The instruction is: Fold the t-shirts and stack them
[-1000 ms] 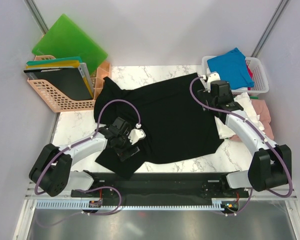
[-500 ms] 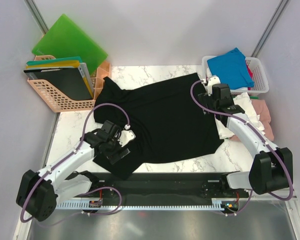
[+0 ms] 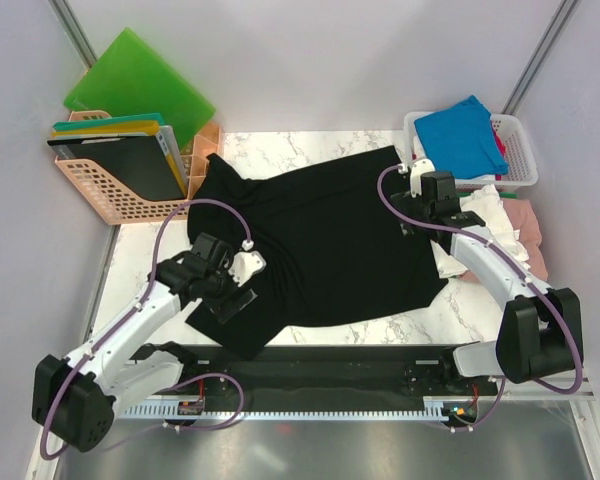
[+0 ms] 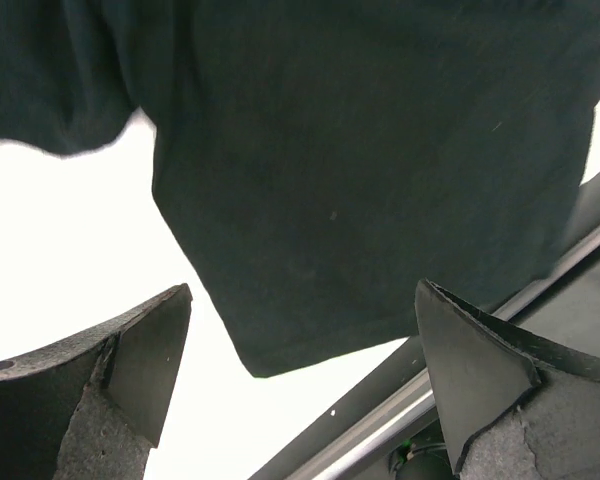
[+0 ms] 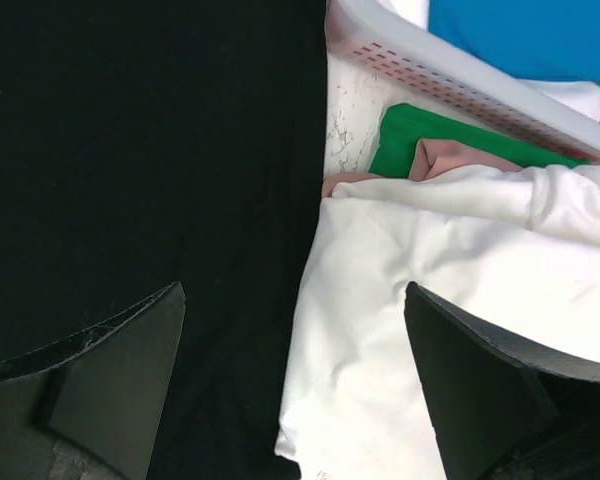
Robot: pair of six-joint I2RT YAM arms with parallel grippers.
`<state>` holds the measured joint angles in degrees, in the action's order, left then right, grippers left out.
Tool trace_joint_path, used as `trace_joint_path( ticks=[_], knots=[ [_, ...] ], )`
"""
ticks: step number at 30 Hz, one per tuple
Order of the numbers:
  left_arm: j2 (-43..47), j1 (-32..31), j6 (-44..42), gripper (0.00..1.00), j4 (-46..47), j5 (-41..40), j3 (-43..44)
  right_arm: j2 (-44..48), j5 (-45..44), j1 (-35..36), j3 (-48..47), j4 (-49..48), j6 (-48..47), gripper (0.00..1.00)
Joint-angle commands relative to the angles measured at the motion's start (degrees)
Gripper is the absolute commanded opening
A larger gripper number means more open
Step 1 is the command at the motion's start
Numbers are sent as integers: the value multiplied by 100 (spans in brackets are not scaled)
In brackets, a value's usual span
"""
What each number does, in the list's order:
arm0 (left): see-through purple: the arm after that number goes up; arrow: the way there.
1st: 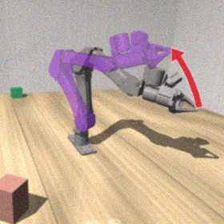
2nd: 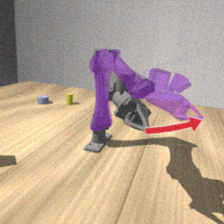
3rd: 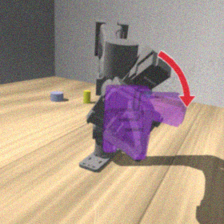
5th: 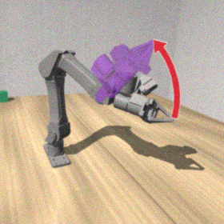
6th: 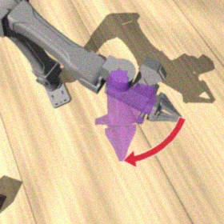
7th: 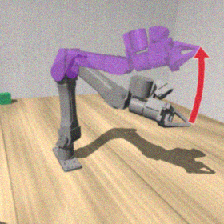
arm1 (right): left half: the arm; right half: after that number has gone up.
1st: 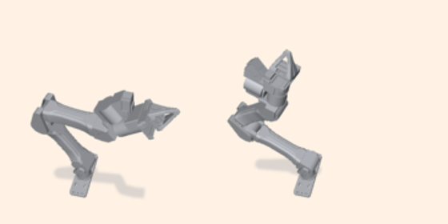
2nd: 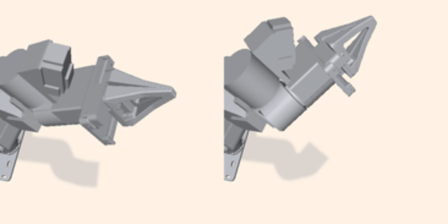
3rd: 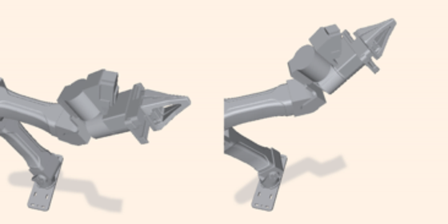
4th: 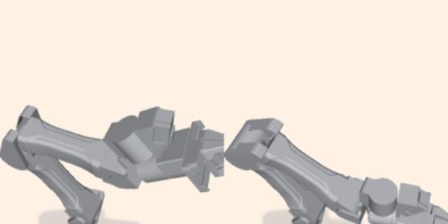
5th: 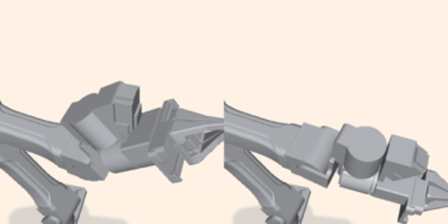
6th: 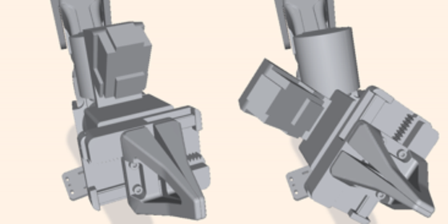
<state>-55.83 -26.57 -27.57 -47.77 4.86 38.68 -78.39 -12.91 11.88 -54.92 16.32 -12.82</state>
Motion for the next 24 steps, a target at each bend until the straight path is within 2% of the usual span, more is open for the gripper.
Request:
trace_joint_path(
  ticks=[1,9,17,24],
  knots=[
    [-339,11,-169,100,145,594,430,78,25,-10,130,-137,78,98],
    [-1771,20,-459,100,356,428,465,149,-19,-19,183,-155,51,98],
    [-2063,20,-714,100,532,472,387,78,-28,-10,271,-234,43,98],
    [-2160,46,-803,100,891,77,-79,34,16,-19,280,-261,69,98]
  ],
)
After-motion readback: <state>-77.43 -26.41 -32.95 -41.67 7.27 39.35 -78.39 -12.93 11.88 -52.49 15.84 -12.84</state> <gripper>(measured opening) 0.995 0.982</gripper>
